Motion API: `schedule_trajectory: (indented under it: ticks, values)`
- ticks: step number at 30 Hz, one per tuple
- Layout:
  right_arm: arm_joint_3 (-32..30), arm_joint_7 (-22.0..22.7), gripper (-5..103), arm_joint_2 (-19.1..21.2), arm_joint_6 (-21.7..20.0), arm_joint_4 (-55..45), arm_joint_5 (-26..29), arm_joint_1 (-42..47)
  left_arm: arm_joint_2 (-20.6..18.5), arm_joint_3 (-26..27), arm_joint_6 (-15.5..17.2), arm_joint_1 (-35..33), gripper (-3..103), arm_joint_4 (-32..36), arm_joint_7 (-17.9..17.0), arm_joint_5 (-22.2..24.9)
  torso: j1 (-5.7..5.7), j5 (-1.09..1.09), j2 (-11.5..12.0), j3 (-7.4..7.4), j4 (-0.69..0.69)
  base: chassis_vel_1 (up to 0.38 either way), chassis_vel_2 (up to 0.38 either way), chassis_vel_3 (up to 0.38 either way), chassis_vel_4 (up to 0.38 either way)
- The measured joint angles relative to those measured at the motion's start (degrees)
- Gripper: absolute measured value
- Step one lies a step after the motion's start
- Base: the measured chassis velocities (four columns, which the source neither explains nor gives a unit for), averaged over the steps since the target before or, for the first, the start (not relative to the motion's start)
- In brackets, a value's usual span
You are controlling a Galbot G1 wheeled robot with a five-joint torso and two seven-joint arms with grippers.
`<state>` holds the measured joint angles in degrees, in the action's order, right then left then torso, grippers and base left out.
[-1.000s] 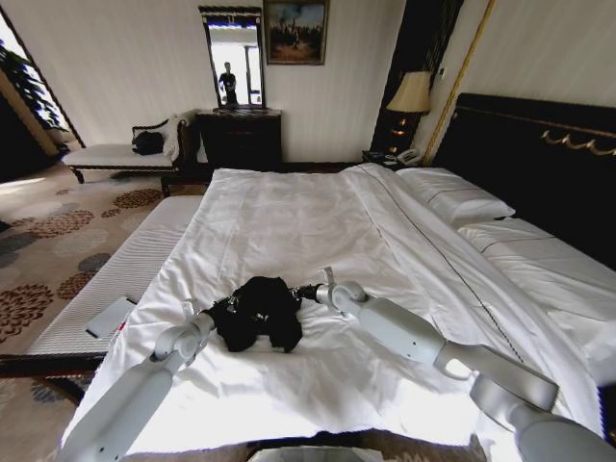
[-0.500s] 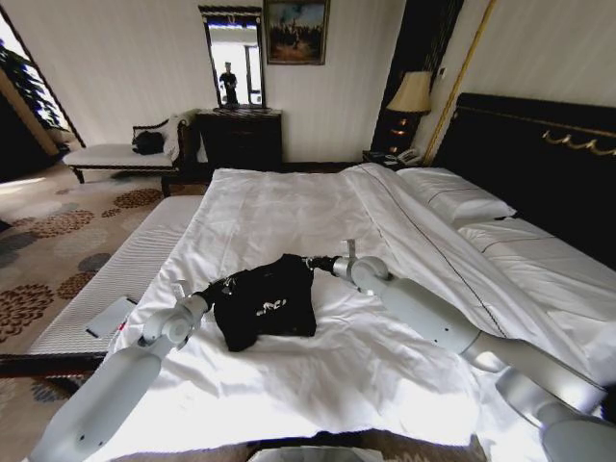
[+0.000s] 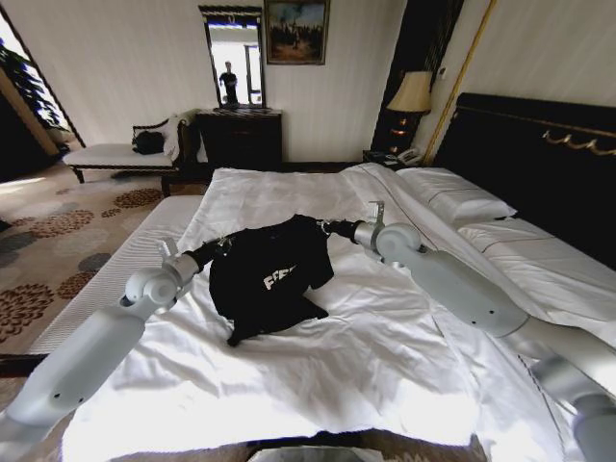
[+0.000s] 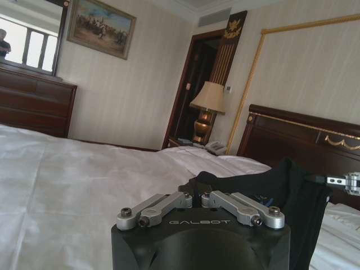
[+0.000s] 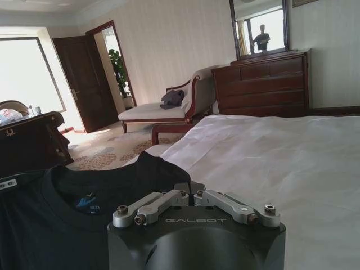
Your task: Fold the clothes on the bed.
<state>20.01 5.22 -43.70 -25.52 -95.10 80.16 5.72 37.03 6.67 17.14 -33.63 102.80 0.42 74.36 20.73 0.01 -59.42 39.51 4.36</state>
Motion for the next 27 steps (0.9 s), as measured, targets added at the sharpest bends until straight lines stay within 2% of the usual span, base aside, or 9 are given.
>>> schedule_trajectory:
  ticks: [8, 14, 16, 17, 19, 21, 24, 25, 27]
  values:
    - [-1.66, 2.22, 0, 0.82, -1.21, -0.27, 3.99, -6.59, -2.28, -8.27, 1.10, 19.36, 2, -4.87, 0.00, 6.83, 0.00, 0.00, 0.00, 0.00, -0.04, 0.000, 0.000, 0.000, 0.000]
    - [0.01, 2.19, 0, 1.29, -1.61, 2.36, 6.29, -13.56, -1.34, -12.38, 1.53, 28.32, 2, -8.67, 0.08, 8.98, 0.01, -0.01, 0.00, 0.00, -0.03, 0.000, 0.000, 0.000, 0.000]
    - [1.50, 2.12, 0, 1.33, -1.81, 3.94, 7.81, -18.11, 0.56, -16.25, 2.45, 36.54, 2, -12.01, 0.01, 10.36, 0.01, -0.03, 0.00, 0.00, -0.02, 0.000, 0.000, 0.000, 0.000]
    - [1.50, 2.12, 0, 1.33, -1.81, 3.94, 7.81, -18.11, 0.56, -16.25, 2.45, 36.54, 2, -12.01, 0.01, 10.36, 0.01, -0.03, 0.00, 0.00, -0.02, 0.000, 0.000, 0.000, 0.000]
    - [2.52, 2.07, 0, 0.74, -2.13, 5.90, 9.04, -21.60, 2.39, -20.54, 3.28, 44.02, 2, -15.06, 0.05, 12.36, 0.00, 0.03, 0.00, -0.01, -0.01, 0.000, 0.000, 0.000, 0.000]
    - [2.80, 1.99, 0, 0.48, -2.20, 6.75, 9.23, -22.72, 2.94, -22.20, 3.50, 46.42, 2, -16.19, 0.04, 12.92, 0.00, 0.01, 0.00, -0.01, -0.01, 0.000, 0.000, 0.000, 0.000]
    - [3.43, 1.65, 0, -0.96, -2.40, 10.66, 9.77, -26.57, 5.53, -28.09, 3.80, 56.35, 2, -20.97, 0.00, 15.03, 0.01, 0.03, 0.00, 0.00, -0.02, 0.000, 0.000, 0.000, 0.000]
    - [3.43, 1.65, 0, -0.96, -2.40, 10.66, 9.77, -26.57, 5.53, -28.09, 3.80, 56.35, 2, -20.97, 0.00, 15.03, 0.01, 0.03, 0.00, 0.00, -0.02, 0.000, 0.000, 0.000, 0.000]
    - [4.49, 1.05, 0, -1.87, -2.56, 13.41, 10.25, -29.73, 7.30, -30.73, 3.90, 61.67, 2, -24.39, 0.00, 16.11, 0.01, 0.02, 0.00, 0.00, -0.03, 0.000, 0.000, 0.000, 0.000]
